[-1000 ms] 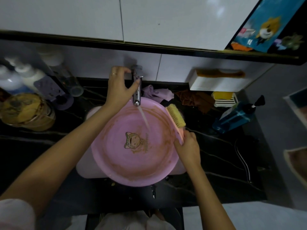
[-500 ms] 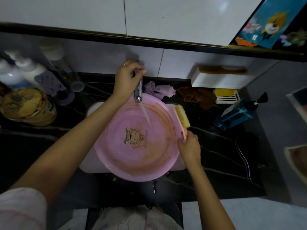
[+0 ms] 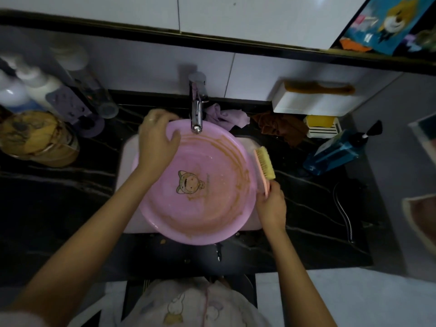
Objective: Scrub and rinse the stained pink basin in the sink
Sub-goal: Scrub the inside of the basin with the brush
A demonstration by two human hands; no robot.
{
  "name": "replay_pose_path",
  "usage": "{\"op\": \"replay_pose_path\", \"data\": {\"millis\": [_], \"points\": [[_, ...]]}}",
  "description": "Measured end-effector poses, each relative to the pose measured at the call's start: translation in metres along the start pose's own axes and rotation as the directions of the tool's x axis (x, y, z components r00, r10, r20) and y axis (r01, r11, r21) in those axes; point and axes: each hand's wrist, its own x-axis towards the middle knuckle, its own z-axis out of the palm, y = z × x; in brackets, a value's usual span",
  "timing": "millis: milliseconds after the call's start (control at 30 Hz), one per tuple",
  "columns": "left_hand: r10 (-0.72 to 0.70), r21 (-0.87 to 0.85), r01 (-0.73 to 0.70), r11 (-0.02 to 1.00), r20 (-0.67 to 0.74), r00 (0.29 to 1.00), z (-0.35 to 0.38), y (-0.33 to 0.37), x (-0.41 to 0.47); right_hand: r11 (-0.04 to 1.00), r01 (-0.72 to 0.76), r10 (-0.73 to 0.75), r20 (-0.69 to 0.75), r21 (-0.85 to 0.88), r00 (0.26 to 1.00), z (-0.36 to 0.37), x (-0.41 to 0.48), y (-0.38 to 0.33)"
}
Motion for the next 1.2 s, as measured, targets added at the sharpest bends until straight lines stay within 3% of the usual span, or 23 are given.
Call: {"op": "replay_pose_path", "data": {"millis": [67, 100, 167, 200, 233, 300, 400, 500, 567, 767, 833, 900, 967, 1067, 1200], "points": [[-0.216, 0.197, 0.207, 0.958, 0.024, 0.976, -0.015, -0.016, -0.028, 0.997, 0.035, -0.038, 0.032, 0.070, 0.999, -0.003, -0.005, 0.004], [-0.362, 0.249, 0.342, 0.906, 0.036, 0.931, -0.022, -0.025, -0.041, 0.996, 0.069, -0.073, 0.059, 0.064, 0.996, -0.005, -0.007, 0.005], [-0.631, 0.213, 0.601, 0.770, 0.116, 0.767, -0.037, -0.039, -0.058, 0.989, 0.144, -0.141, 0.081, -0.031, 0.987, -0.008, -0.008, 0.008], [-0.704, 0.156, 0.687, 0.710, 0.183, 0.686, -0.042, -0.044, -0.064, 0.980, 0.176, -0.170, 0.072, -0.087, 0.983, -0.009, -0.007, 0.009], [-0.722, 0.094, 0.725, 0.682, 0.245, 0.647, -0.044, -0.046, -0.067, 0.972, 0.194, -0.186, 0.069, -0.133, 0.980, -0.008, -0.005, 0.008], [-0.674, 0.011, 0.698, 0.716, 0.275, 0.686, -0.044, -0.040, -0.073, 0.954, 0.218, -0.199, 0.108, -0.207, 0.974, -0.005, 0.003, 0.004], [-0.636, -0.062, 0.653, 0.755, 0.173, 0.752, -0.041, -0.021, -0.070, 0.866, 0.323, -0.242, 0.247, -0.381, 0.938, -0.003, 0.021, -0.017], [-0.624, -0.124, 0.634, 0.763, 0.111, 0.773, -0.044, -0.008, -0.062, 0.650, 0.539, -0.323, 0.446, -0.537, 0.834, 0.003, 0.042, -0.044], [-0.591, -0.132, 0.598, 0.791, 0.092, 0.802, -0.046, -0.004, -0.059, 0.519, 0.651, -0.374, 0.537, -0.554, 0.756, 0.014, 0.056, -0.062], [-0.483, -0.070, 0.484, 0.872, 0.040, 0.875, -0.049, 0.000, -0.057, 0.252, 0.751, -0.413, 0.635, -0.610, 0.653, 0.029, 0.102, -0.089], [-0.451, -0.052, 0.451, 0.891, 0.020, 0.892, -0.048, 0.001, -0.057, 0.219, 0.778, -0.349, 0.698, -0.589, 0.626, 0.026, 0.101, -0.070], [-0.429, -0.044, 0.429, 0.902, 0.013, 0.903, -0.045, 0.001, -0.058, 0.335, 0.798, -0.253, 0.768, -0.501, 0.589, 0.023, 0.089, -0.046], [-0.407, -0.041, 0.407, 0.912, 0.006, 0.913, -0.043, 0.000, -0.058, 0.413, 0.773, -0.226, 0.769, -0.481, 0.598, 0.024, 0.095, -0.047], [-0.397, -0.023, 0.397, 0.917, 0.006, 0.918, -0.043, -0.003, -0.058, 0.310, 0.795, -0.298, 0.741, -0.521, 0.602, 0.029, 0.117, -0.068], [-0.392, -0.009, 0.392, 0.920, 0.014, 0.920, -0.042, -0.002, -0.058, 0.243, 0.842, -0.160, 0.836, -0.482, 0.524, 0.021, 0.122, -0.075]]}}
